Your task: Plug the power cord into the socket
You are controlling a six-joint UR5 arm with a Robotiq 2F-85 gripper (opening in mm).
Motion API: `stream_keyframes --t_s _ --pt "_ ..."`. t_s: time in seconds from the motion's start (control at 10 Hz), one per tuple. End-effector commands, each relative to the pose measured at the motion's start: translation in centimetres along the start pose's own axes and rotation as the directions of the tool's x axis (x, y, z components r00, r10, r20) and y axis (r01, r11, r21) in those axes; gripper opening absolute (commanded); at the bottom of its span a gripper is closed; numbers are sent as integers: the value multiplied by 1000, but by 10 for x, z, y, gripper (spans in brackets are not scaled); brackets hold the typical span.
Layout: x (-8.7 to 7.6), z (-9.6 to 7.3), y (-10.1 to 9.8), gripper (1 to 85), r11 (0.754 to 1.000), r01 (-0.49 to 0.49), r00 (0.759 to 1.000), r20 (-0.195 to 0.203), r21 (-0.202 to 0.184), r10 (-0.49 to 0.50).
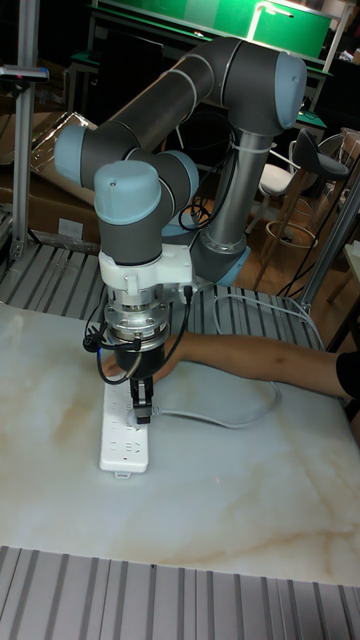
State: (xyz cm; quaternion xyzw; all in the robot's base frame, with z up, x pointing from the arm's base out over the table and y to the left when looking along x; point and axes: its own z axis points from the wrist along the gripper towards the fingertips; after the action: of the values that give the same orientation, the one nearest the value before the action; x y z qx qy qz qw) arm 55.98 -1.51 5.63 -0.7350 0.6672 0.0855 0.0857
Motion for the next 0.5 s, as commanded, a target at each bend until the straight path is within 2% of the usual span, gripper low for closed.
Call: stream_keyframes --t_s 0.0,0.4 --pt "-2 -1 -2 10 1000 -5 1000 10 7 5" --pt "-1 -1 -2 10 1000 -4 1000 10 7 4"
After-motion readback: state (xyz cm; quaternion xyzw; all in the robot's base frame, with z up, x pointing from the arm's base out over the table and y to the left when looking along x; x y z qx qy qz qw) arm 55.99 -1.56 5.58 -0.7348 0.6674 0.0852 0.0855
